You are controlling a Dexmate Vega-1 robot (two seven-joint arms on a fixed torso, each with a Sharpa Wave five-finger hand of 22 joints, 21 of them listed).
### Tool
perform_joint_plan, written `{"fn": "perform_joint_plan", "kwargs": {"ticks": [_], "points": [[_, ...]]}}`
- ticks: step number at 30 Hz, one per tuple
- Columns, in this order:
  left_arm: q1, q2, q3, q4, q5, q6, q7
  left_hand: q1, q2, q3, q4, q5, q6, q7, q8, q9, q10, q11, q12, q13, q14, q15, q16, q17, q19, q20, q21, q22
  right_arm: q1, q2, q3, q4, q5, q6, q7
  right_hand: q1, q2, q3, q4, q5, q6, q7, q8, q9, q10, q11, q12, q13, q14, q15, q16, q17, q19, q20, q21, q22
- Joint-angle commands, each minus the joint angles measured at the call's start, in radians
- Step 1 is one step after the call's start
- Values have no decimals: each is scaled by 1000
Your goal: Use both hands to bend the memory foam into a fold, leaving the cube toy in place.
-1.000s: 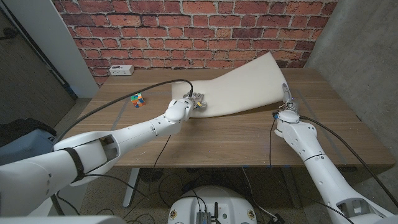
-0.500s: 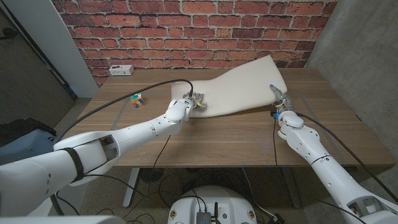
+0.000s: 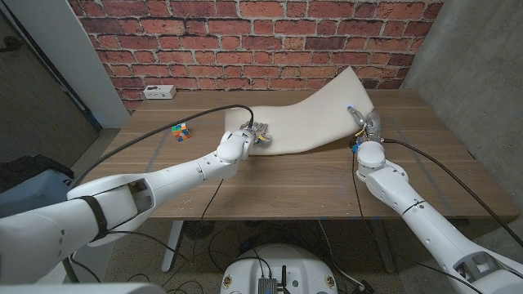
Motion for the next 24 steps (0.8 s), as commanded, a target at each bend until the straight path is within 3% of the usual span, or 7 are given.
{"fn": "perform_joint_plan", "kwargs": {"ticks": [1, 10, 24], "points": [[20, 19, -16, -41, 11, 7, -7, -11, 126, -5, -10, 4, -197, -29, 2, 4, -273, 6, 5, 5, -186, 3, 8, 1, -116, -5, 1, 2, 54, -7, -132, -34, -430, -218, -279, 35, -10, 2, -10, 0, 27, -9, 2, 6, 35, -5, 22, 15, 53, -44, 29, 23, 15, -1, 15, 4], [28, 23, -24, -49, 15, 3, -6, -11, 125, -4, -10, 4, -198, -30, 3, 4, -274, 4, 6, 5, -186, 2, 9, 1, -116, -8, 1, 2, 102, -5, -224, -16, -629, -309, -319, 49, -22, -4, -3, 1, 56, -11, 5, 7, 58, -11, 43, 34, 72, -51, 49, 47, 18, -7, 26, 5], [33, 24, -34, -47, 14, -10, -3, -12, 123, -3, -10, 4, -199, -29, 4, 4, -274, 4, 8, 5, -187, 1, 10, 1, -117, -10, 1, 3, 148, -12, -316, -14, -813, -393, -263, 49, -30, -2, 5, 3, 67, -18, 2, 8, 58, -22, 54, 51, 75, -53, 37, 46, 6, -7, 32, 5]]}}
